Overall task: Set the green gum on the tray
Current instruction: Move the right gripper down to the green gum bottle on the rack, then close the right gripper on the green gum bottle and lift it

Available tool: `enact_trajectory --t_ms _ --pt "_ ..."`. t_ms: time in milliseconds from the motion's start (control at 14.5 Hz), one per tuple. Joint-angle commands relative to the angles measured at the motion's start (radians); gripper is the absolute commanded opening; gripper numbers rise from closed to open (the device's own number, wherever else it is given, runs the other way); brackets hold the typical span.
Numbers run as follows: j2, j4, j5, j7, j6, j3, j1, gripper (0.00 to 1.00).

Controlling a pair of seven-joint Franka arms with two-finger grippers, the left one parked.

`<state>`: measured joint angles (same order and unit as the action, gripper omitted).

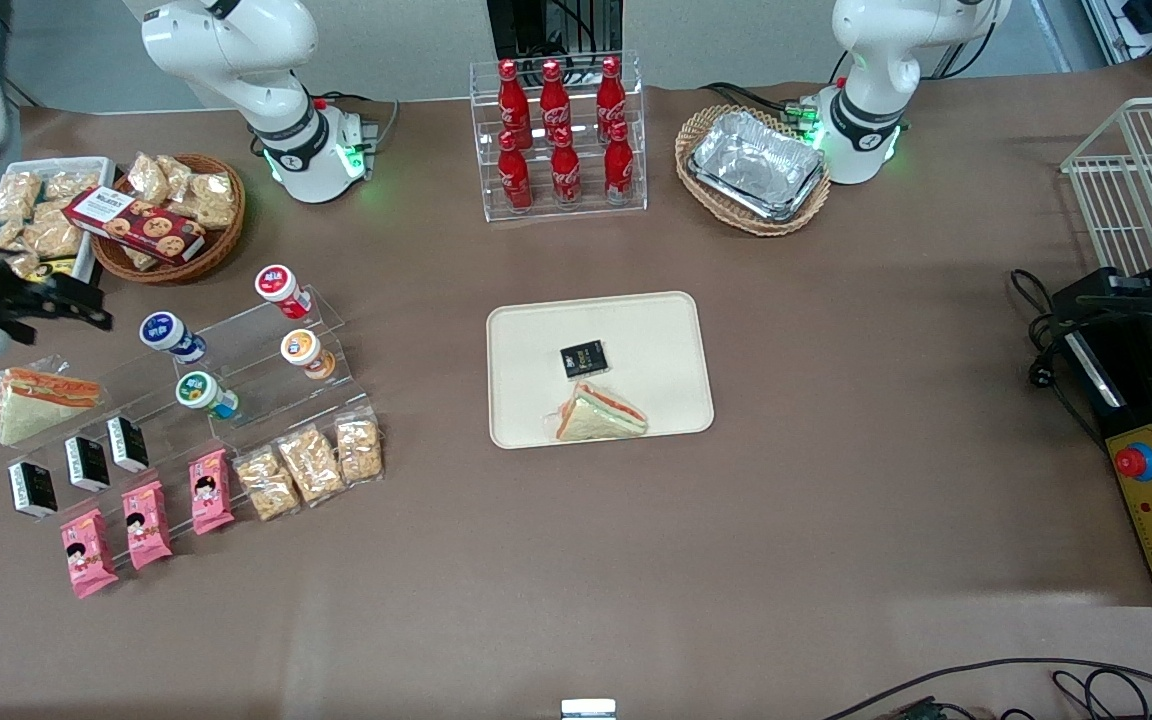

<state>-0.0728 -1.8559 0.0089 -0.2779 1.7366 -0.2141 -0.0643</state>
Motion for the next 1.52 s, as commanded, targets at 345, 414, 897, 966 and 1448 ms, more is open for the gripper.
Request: enact_trajectory --t_ms 345,414,897,966,1448 --pt "0.065 -0.333 0.022 0.011 0.421 0.004 -0.017 1.0" --pt "0.076 -0.362 0.031 0.009 0.463 0.004 -0.019 1.0" --pt "0.11 -0.473 0.036 0.009 0.606 0.004 -0.025 1.0" --pt "0.113 -0.474 0.036 0.009 0.606 0.004 -0.025 1.0" --pt "0.174 -0.474 0.034 -0.018 0.678 0.002 -0.029 0.81"
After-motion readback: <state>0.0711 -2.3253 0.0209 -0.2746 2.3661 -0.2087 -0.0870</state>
